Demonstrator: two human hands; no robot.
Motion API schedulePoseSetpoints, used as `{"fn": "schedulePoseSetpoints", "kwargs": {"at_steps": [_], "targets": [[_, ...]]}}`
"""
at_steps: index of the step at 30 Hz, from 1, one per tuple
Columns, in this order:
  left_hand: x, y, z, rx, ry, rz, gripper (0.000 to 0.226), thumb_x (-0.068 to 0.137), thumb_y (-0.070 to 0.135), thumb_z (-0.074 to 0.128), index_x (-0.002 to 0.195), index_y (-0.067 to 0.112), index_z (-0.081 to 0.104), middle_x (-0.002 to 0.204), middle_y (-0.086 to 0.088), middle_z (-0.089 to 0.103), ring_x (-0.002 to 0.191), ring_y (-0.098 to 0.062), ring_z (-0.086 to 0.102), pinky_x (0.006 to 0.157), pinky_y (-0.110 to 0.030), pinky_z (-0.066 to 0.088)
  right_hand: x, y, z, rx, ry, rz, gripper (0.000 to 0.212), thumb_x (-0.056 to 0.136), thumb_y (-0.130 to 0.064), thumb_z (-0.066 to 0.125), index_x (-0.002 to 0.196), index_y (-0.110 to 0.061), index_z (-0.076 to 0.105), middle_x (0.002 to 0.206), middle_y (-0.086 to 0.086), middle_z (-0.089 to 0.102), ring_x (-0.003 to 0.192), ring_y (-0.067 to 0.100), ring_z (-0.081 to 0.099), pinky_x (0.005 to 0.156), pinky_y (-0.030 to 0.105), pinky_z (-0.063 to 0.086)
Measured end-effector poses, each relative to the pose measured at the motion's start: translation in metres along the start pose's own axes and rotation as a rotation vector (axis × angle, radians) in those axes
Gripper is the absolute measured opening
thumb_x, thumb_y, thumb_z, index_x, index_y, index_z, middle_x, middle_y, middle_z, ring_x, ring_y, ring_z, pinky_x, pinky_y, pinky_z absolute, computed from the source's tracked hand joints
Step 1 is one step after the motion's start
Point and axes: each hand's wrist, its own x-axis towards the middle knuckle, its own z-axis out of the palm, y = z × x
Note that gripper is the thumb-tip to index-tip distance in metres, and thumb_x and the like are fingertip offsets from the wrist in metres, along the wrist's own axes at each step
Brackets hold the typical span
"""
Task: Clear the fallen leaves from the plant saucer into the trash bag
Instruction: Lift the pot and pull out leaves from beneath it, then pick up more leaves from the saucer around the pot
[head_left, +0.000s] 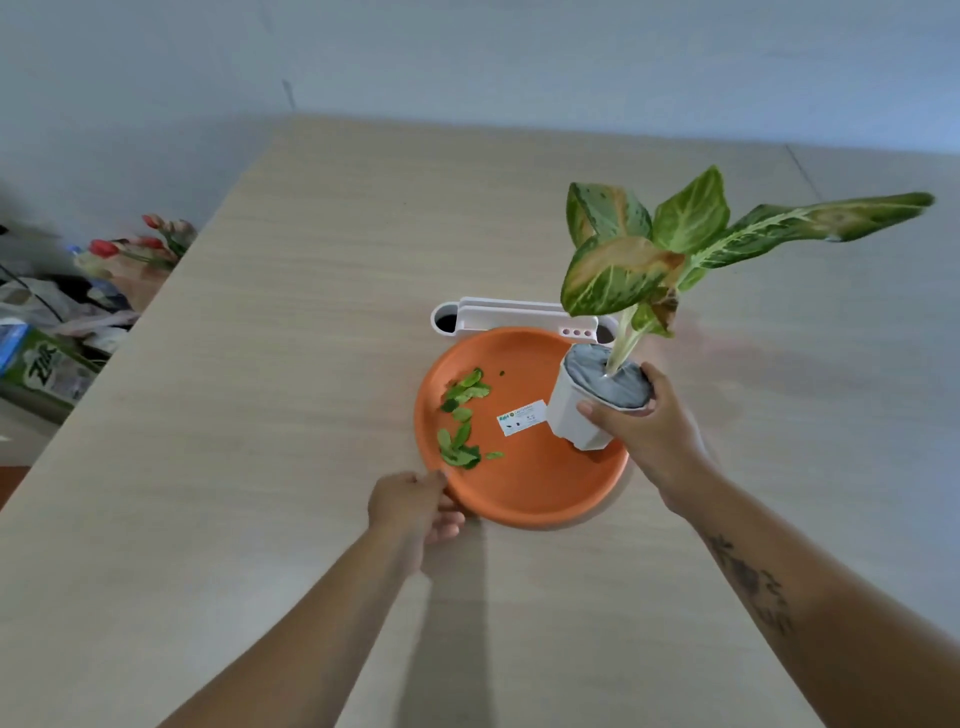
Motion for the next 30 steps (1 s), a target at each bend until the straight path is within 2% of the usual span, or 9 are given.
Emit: {"fn": "schedulePoseSetpoints", "kwargs": {"at_steps": [3, 6, 9, 12, 16, 19, 22, 26, 30], "targets": [[-0.015, -0.015, 0.002, 0.023, -0.044, -0.034, 0.032, 0.087, 0.030, 0.069, 0.087, -0.002, 0.062, 0.077, -0.018, 0.071, 0.054, -0.025, 0.065, 0.052, -0.034, 0.058, 0.000, -0.001, 0.005, 0.021, 0.006, 0.014, 0.077, 0.055, -0.044, 0.088, 0.123, -0.034, 0.051, 0.112, -0.012, 0.066, 0.100, 0.008, 0.065, 0.082, 0.030, 0.056], [0.007, 0.005, -0.009, 0.114, 0.121, 0.173, 0.035, 0.084, 0.039, 0.070, 0.084, 0.004, 0.063, 0.074, -0.012, 0.070, 0.054, -0.027, 0.067, 0.059, -0.042, 0.062, 0.000, -0.001, 0.011, 0.024, 0.007, 0.017, 0.075, 0.059, -0.041, 0.087, 0.123, -0.032, 0.050, 0.112, -0.013, 0.065, 0.099, 0.005, 0.064, 0.076, 0.024, 0.053], [0.035, 0.039, -0.023, 0.193, 0.206, 0.300, 0.026, 0.085, 0.035, 0.068, 0.089, 0.009, 0.066, 0.083, -0.013, 0.071, 0.065, -0.027, 0.070, 0.057, -0.038, 0.061, 0.001, 0.001, 0.018, 0.005, 0.011, 0.022, 0.083, 0.056, -0.044, 0.087, 0.128, -0.034, 0.047, 0.116, -0.013, 0.064, 0.101, 0.007, 0.064, 0.083, 0.029, 0.055], [0.055, 0.052, -0.031, 0.130, 0.114, 0.265, 0.018, 0.088, 0.022, 0.067, 0.090, 0.004, 0.067, 0.087, -0.019, 0.071, 0.063, -0.026, 0.067, 0.048, -0.029, 0.056, 0.004, -0.001, 0.024, 0.007, -0.002, 0.010, 0.082, 0.054, -0.045, 0.088, 0.125, -0.036, 0.049, 0.115, -0.013, 0.065, 0.102, 0.008, 0.064, 0.084, 0.032, 0.056], [0.044, 0.037, -0.026, 0.021, 0.060, 0.174, 0.019, 0.091, 0.019, 0.064, 0.082, 0.002, 0.061, 0.082, -0.019, 0.068, 0.061, -0.026, 0.065, 0.054, -0.031, 0.060, 0.011, -0.006, 0.034, 0.032, -0.010, -0.030, 0.075, 0.058, -0.037, 0.088, 0.122, -0.037, 0.050, 0.113, -0.014, 0.065, 0.102, 0.006, 0.064, 0.080, 0.027, 0.056], [0.022, 0.011, -0.015, -0.146, 0.063, 0.119, 0.020, 0.092, 0.016, 0.062, 0.078, 0.003, 0.057, 0.078, -0.018, 0.066, 0.063, -0.024, 0.065, 0.058, -0.031, 0.061, 0.016, -0.004, 0.046, 0.027, 0.035, -0.058, 0.085, 0.055, -0.038, 0.089, 0.128, -0.039, 0.045, 0.120, -0.015, 0.061, 0.108, 0.004, 0.060, 0.089, 0.029, 0.054], [0.004, -0.014, -0.001, -0.242, 0.018, 0.058, 0.019, 0.092, 0.014, 0.063, 0.086, -0.004, 0.061, 0.080, -0.021, 0.070, 0.064, -0.023, 0.068, 0.060, -0.029, 0.061, 0.016, -0.001, 0.061, -0.016, 0.098, -0.090, 0.092, 0.055, -0.041, 0.088, 0.133, -0.037, 0.040, 0.128, -0.014, 0.056, 0.117, 0.005, 0.055, 0.098, 0.031, 0.049], [-0.004, -0.021, 0.006, -0.276, -0.020, 0.017, 0.022, 0.092, 0.015, 0.063, 0.085, -0.007, 0.063, 0.075, -0.019, 0.069, 0.066, -0.024, 0.068, 0.066, -0.031, 0.062, 0.017, 0.003, 0.076, -0.060, 0.094, -0.137, 0.104, 0.053, -0.046, 0.088, 0.141, -0.032, 0.033, 0.138, -0.011, 0.048, 0.128, 0.006, 0.046, 0.106, 0.035, 0.045], [-0.005, -0.018, 0.001, -0.167, 0.014, 0.105, 0.014, 0.091, 0.016, 0.064, 0.086, 0.004, 0.060, 0.079, -0.014, 0.069, 0.064, -0.022, 0.064, 0.060, -0.030, 0.059, 0.013, 0.004, 0.080, -0.072, 0.066, -0.167, 0.105, 0.053, -0.052, 0.086, 0.141, -0.035, 0.031, 0.142, -0.011, 0.044, 0.131, 0.004, 0.043, 0.107, 0.033, 0.044]]}}
